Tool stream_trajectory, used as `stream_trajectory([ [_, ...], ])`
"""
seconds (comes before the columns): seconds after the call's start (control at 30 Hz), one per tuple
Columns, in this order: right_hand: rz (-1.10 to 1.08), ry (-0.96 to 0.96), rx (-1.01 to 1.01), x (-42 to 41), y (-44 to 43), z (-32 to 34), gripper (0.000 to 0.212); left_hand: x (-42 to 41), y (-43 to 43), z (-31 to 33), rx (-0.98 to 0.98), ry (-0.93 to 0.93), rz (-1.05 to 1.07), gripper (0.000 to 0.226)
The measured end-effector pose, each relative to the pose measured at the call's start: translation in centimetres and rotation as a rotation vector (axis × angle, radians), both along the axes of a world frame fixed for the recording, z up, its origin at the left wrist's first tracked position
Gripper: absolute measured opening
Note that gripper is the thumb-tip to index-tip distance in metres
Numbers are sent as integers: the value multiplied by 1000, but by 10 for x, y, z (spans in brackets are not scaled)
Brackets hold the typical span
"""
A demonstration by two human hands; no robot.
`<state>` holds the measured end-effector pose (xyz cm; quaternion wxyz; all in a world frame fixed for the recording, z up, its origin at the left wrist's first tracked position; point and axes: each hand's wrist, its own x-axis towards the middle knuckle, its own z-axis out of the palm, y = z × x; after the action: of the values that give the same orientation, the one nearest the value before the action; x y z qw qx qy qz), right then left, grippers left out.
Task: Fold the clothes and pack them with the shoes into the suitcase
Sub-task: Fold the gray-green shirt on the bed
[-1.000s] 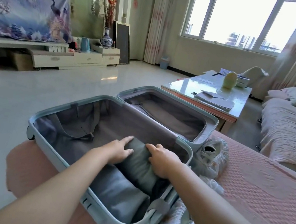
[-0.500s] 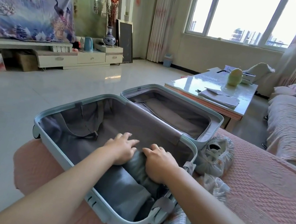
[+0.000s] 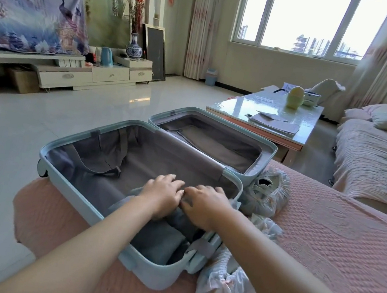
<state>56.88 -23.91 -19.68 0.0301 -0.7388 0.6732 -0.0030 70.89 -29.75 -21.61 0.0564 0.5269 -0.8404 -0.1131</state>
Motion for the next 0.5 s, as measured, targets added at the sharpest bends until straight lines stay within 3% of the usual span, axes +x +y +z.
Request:
stream_trajectory([
  [0.13, -8, -189, -213, -45, 45, 28, 38, -36, 39, 23, -86, 242, -85, 34],
  [0.23, -133, -203, -340, -94, 88, 42, 30, -79, 72, 46, -87, 369, -152, 29],
  [0.37, -368, -300, -250, -177, 153, 49, 32, -159, 121, 70, -52, 433, -284, 32],
  [0.5, -584, -295, -184, -276, 229, 49, 36, -261, 175, 75, -11, 358, -449, 31],
])
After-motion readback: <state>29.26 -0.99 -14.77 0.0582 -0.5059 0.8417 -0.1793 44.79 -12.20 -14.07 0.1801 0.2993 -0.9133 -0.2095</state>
